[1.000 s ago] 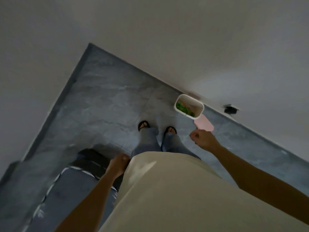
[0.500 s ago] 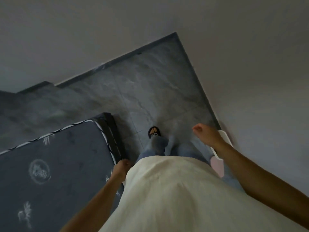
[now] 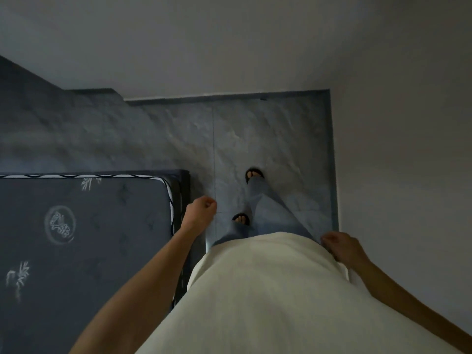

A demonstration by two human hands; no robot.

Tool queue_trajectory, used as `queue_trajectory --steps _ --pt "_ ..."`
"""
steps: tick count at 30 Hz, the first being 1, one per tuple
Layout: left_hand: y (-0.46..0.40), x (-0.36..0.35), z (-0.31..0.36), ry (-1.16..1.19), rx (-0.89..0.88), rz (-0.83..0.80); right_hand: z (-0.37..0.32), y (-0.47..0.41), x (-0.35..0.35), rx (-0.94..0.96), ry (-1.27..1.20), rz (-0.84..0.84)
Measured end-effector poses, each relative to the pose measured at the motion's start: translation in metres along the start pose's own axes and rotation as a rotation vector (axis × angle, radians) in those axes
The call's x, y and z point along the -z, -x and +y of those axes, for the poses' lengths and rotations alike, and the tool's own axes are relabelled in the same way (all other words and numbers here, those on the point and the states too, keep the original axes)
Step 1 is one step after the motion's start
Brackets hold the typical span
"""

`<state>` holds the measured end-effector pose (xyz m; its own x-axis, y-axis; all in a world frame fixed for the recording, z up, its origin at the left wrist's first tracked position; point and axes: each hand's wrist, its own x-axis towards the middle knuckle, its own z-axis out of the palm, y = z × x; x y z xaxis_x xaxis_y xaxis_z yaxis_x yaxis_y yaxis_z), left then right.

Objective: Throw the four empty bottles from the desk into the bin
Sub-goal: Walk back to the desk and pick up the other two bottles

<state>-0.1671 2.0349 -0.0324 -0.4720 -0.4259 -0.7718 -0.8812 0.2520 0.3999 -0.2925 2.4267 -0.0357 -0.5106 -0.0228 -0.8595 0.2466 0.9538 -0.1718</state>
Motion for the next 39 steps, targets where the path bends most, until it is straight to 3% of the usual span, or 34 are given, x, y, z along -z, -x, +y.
queue_trajectory --steps 6,11,18,22,32,39 --pt "-0.013 0.008 0.008 0.031 0.154 0.009 -0.078 -0.072 0.071 0.080 0.207 -0.088" --pt "0.003 0.006 -0.014 0.139 0.345 0.021 -0.202 -0.115 0.109 0.247 0.375 -0.128" --pt "0.024 -0.009 -0.032 0.394 0.554 0.034 -0.398 -0.135 0.094 0.588 0.564 -0.167" --pt "0.013 0.001 -0.036 0.503 0.623 0.022 -0.490 -0.133 0.063 0.689 0.640 -0.206" --pt "-0.072 0.138 -0.062 0.809 0.643 0.217 -0.596 -0.137 0.045 0.637 0.816 -0.197" --pt "-0.145 0.278 -0.064 0.850 0.510 0.377 -0.652 -0.144 0.054 0.496 0.889 -0.161"
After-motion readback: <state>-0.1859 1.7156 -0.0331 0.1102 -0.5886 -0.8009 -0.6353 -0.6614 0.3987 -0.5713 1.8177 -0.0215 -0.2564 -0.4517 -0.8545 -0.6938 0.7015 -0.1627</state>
